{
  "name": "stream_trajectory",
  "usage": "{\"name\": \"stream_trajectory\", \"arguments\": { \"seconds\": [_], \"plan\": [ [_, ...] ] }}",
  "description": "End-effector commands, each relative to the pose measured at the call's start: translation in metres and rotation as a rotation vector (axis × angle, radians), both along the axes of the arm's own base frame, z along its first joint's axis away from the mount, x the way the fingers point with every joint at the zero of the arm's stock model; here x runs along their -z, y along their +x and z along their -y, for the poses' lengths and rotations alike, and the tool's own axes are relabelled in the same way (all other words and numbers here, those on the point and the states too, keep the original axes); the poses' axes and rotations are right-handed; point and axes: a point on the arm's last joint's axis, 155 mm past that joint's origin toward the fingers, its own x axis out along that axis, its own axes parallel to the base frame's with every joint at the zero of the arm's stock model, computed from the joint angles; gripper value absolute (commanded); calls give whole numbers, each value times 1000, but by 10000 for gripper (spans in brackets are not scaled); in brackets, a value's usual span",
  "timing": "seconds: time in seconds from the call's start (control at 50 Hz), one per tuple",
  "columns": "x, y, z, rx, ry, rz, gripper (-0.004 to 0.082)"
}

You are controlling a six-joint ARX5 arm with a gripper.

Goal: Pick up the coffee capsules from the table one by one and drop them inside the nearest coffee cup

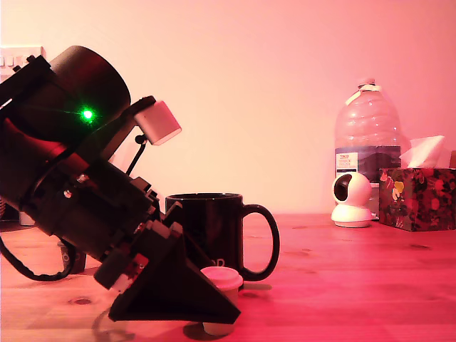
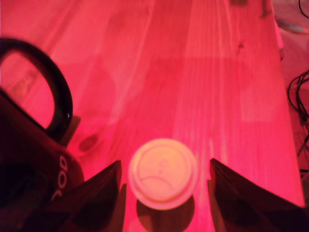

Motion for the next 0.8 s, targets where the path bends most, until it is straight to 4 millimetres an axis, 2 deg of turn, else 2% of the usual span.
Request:
{"name": "stream_trajectory", "arguments": {
  "seconds": [0.0, 0.38, 0.44, 0.64, 0.78],
  "plan": [
    [3, 0, 3, 13, -2, -1, 518],
    [4, -1, 3, 15, 0, -8, 505],
    [6, -3, 2, 16, 9, -17, 460],
    [10, -7, 1, 21, 35, -44, 222],
    [10, -6, 2, 20, 38, -47, 195]
  ]
}}
